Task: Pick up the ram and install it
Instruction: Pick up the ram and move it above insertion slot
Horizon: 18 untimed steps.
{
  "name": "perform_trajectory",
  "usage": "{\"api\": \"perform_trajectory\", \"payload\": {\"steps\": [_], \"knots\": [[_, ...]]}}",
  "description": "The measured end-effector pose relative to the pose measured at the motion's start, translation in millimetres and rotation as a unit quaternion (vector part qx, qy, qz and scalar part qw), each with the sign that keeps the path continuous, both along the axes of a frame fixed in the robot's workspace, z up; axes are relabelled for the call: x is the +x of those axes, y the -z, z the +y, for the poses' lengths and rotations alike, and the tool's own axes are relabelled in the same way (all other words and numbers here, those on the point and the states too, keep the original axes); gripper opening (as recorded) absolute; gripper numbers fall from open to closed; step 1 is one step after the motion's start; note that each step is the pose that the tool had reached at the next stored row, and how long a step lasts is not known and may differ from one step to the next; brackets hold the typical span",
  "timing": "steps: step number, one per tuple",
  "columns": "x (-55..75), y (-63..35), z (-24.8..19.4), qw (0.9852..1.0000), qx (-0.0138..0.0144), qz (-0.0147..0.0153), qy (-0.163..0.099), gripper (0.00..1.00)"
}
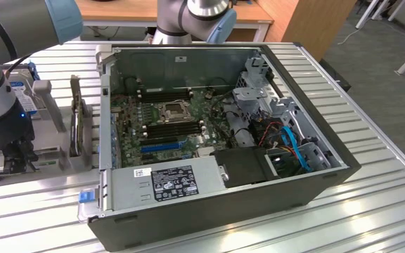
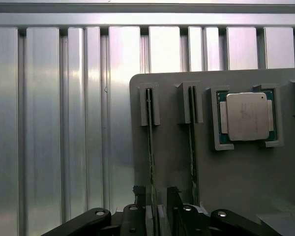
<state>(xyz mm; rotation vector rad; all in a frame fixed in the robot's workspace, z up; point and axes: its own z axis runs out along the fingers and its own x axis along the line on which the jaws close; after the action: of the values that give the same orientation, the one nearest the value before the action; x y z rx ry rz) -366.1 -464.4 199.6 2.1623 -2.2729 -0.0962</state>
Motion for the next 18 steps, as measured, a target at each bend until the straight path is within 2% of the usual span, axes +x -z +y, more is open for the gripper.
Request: {"api": "perform_trajectory", "payload": {"steps": [18], "knots": [[1.8,0.1,0.0,0.9999,0.0000,0.0000,-0.016,0.31]]}}
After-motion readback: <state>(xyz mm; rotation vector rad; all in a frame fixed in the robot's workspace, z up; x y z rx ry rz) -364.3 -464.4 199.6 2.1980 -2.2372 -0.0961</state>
